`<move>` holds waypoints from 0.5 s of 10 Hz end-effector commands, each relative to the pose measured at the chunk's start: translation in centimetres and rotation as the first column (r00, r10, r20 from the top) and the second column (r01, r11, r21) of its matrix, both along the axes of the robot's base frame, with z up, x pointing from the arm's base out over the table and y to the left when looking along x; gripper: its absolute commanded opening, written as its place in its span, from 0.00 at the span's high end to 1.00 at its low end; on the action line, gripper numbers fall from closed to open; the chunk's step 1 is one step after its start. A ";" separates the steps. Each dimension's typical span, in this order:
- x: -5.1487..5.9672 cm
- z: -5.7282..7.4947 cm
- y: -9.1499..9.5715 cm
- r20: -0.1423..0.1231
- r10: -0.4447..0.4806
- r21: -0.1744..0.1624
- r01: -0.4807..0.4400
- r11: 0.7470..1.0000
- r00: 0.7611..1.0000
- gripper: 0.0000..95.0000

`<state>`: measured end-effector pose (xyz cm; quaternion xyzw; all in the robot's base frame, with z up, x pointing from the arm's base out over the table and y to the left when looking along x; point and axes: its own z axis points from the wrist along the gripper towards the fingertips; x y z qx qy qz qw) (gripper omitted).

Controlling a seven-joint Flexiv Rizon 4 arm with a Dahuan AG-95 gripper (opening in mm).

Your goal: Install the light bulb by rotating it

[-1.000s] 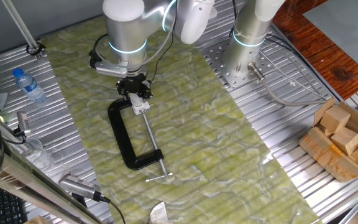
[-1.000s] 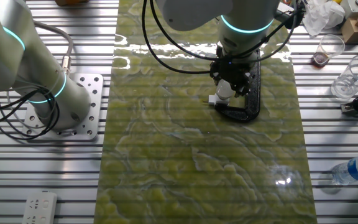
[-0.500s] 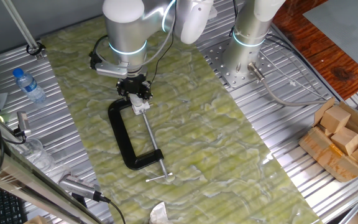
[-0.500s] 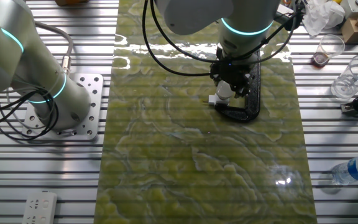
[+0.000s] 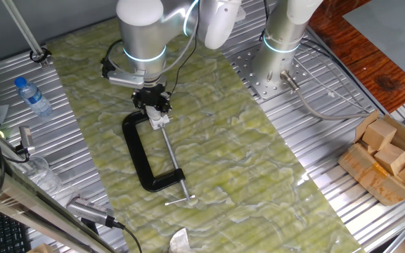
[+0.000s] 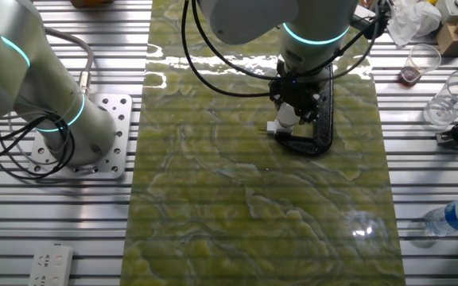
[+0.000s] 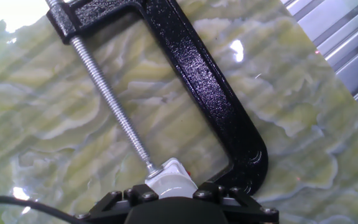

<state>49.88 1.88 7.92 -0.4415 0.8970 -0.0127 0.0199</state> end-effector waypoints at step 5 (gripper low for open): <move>0.1 0.0 -0.1 -0.001 -0.060 0.004 0.060 0.998 0.998 1.00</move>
